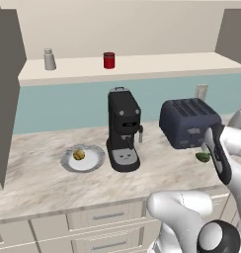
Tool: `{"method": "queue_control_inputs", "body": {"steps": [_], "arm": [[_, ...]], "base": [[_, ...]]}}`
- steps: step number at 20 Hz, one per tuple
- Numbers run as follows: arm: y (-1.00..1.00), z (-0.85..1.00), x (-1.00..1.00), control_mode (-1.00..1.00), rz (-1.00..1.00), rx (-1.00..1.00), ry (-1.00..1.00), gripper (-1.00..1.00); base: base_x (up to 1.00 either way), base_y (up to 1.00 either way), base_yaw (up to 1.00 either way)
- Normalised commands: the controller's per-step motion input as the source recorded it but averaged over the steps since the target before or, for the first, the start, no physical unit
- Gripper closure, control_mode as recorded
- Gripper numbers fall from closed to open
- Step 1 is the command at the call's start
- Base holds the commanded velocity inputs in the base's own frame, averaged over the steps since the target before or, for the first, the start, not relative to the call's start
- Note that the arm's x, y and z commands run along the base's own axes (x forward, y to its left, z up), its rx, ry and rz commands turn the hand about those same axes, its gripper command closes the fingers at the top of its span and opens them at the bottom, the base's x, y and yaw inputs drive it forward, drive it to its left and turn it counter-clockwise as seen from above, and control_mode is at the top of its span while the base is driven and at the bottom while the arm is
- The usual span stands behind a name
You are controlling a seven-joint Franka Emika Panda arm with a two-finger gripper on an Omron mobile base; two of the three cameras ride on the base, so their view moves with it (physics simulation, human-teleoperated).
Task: Pick the avocado and bread from the counter and place them on the plate. Then pick the jam from the cabinet and place it next to the plate. Lastly close the cabinet door.
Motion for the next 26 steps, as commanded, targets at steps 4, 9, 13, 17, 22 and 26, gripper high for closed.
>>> {"method": "queue_control_inputs", "body": {"steps": [4, 9, 13, 17, 22, 26], "arm": [[-0.4, -0.26, 0.36, -1.0, 0.02, -0.02, 0.0, -1.0], [-0.17, -0.18, 0.65, -1.0, 0.0, -0.02, 0.0, -1.0], [-0.08, -0.16, 0.67, -1.0, 0.0, -0.03, 0.0, -1.0], [-0.01, -0.17, 0.41, -1.0, 0.0, -0.05, 0.0, -1.0], [0.0, -0.4, 0.14, -1.0, 0.02, -0.11, 0.01, -1.0], [-0.21, -0.48, -0.39, -1.0, 0.1, -0.08, 0.0, -1.0]], "base": [[0.0, 0.0, 0.0], [0.0, 0.0, 0.0], [0.0, 0.0, 0.0], [0.0, 0.0, 0.0], [0.0, 0.0, 0.0], [0.0, 0.0, 0.0]]}}
